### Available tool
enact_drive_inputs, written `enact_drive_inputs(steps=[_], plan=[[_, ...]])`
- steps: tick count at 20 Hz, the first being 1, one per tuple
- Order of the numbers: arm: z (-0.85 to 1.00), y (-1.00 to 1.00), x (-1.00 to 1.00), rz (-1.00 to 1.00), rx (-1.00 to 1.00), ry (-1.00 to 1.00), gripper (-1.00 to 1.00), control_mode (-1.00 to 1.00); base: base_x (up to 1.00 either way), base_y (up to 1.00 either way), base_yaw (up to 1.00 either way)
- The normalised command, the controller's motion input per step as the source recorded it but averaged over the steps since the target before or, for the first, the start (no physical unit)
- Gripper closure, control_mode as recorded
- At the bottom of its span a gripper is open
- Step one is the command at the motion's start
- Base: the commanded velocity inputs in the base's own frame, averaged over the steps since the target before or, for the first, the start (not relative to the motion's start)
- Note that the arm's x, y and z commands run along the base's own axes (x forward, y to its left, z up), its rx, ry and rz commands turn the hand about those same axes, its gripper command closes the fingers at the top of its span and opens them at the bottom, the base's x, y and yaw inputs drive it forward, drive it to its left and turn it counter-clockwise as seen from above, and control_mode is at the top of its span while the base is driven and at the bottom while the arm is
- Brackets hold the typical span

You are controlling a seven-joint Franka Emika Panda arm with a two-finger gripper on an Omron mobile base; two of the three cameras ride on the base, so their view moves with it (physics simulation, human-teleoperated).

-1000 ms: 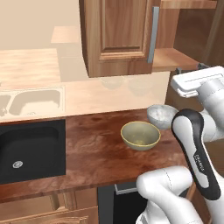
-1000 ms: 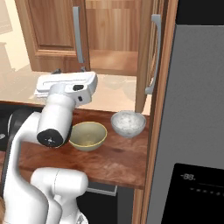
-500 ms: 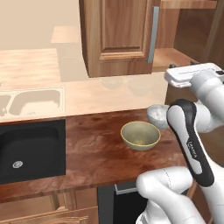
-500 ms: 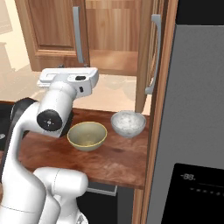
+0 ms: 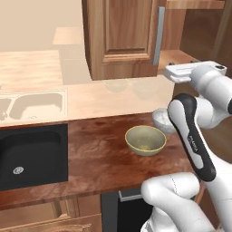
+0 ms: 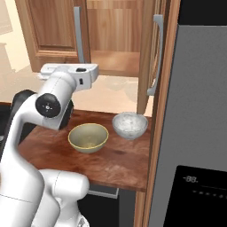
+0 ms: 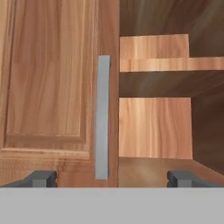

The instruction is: Open the cabinet. Pick the bowls from the counter and place them in the cabinet. Then close the cabinet.

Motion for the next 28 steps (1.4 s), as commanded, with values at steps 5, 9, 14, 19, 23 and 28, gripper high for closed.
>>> enact_drive_inputs(steps=[5,9,14,19,23,28], plan=[[0.0,0.2,0.17,-0.01,0.0,0.0,-1.0,-1.0,0.0,0.0,0.0],[0.0,0.12,0.21,-0.01,0.0,0.0,-1.0,-1.0,0.0,0.0,0.0],[0.0,0.02,0.3,0.0,0.0,0.0,-1.0,-1.0,0.0,0.0,0.0],[0.0,0.0,0.38,0.0,0.0,0.0,-1.0,-1.0,0.0,0.0,0.0],[-0.03,0.0,0.4,0.0,0.0,0.0,-1.0,-1.0,0.0,0.0,0.0],[-0.03,0.01,0.41,0.0,0.0,0.0,-1.0,-1.0,0.0,0.0,0.0]])
